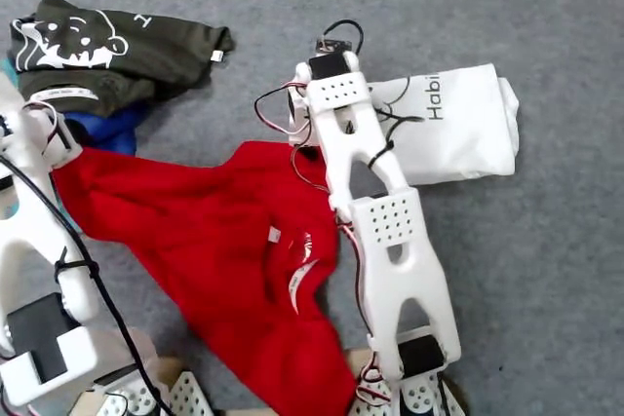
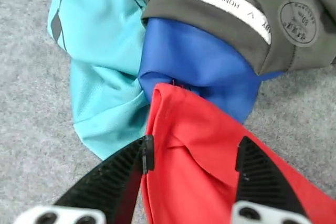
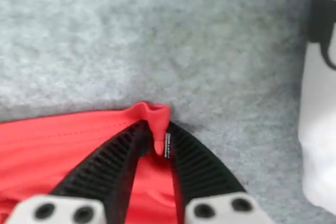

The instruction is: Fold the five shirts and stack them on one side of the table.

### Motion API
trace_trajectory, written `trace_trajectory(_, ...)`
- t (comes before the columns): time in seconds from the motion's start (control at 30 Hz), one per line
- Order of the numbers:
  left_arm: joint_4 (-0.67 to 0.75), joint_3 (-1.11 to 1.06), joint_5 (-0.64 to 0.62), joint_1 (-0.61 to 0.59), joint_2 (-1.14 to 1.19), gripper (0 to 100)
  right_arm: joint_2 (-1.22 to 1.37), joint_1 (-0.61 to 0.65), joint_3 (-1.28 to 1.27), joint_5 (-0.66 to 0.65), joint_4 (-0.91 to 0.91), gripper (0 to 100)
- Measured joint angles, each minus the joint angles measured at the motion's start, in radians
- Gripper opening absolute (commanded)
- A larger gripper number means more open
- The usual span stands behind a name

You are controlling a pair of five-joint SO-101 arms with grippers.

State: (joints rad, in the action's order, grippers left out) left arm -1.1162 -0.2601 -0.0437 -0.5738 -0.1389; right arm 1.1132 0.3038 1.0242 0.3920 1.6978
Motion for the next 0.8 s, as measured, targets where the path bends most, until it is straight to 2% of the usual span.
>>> trace_trajectory(0.27, -0.066, 0.0, -0.006, 0.0, 0.0, 27, 0.017, 0.009, 0.245, -0.021, 0.06, 1.3)
trace_trajectory(0.33, -0.091, 0.011, -0.063, -0.009, 0.0, 27, 0.017, -0.012, 0.295, -0.04, 0.06, 1.3)
trace_trajectory(0.47, -0.101, 0.015, -0.258, -0.052, 0.0, 27, -0.012, -0.068, 0.31, -0.094, 0.06, 1.3)
trace_trajectory(0.63, -0.101, 0.049, -0.393, -0.037, 0.0, 27, -0.166, -0.16, 0.218, -0.23, 0.061, 1.3)
trace_trajectory(0.8, -0.101, 0.121, -0.456, 0.098, 0.003, 27, -0.33, -0.258, -0.002, -0.433, 0.061, 1.4)
